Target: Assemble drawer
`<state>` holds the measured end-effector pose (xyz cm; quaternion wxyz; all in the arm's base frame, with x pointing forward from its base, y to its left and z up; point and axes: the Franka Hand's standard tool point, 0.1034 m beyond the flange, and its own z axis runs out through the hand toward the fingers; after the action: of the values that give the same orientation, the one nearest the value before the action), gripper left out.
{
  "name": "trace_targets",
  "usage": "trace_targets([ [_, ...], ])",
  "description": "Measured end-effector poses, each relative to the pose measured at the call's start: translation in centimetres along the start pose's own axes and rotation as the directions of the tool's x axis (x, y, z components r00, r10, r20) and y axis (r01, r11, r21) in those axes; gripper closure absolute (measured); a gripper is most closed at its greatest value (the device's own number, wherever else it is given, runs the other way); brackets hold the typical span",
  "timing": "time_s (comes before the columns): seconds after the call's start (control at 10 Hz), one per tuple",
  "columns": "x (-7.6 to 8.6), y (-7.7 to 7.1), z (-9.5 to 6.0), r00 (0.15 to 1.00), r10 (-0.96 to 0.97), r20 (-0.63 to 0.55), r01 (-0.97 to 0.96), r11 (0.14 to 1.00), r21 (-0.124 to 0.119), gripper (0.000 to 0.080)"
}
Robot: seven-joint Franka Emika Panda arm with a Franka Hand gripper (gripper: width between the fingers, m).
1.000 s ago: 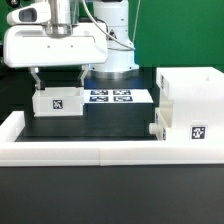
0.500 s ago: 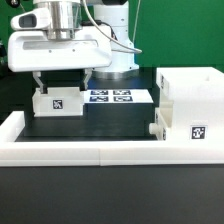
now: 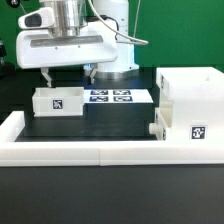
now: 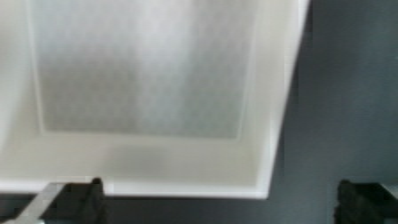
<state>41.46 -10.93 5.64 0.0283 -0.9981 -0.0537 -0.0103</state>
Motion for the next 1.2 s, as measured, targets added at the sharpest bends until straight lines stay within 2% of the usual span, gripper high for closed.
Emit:
trace_targets([
  [0.5,0.0,0.0,0.1,1.0,-0.004,-0.002,0.004,1.0,-0.001,0.015],
  [0.7,-1.1,-0.5,1.0,1.0,0.004,-0.018,-0.004,1.0,-0.015,0.015],
  [1.2,-3.4,-1.0,3.9,1.0,-0.012,-0.018,0.012,1.0,-0.022,0.015],
])
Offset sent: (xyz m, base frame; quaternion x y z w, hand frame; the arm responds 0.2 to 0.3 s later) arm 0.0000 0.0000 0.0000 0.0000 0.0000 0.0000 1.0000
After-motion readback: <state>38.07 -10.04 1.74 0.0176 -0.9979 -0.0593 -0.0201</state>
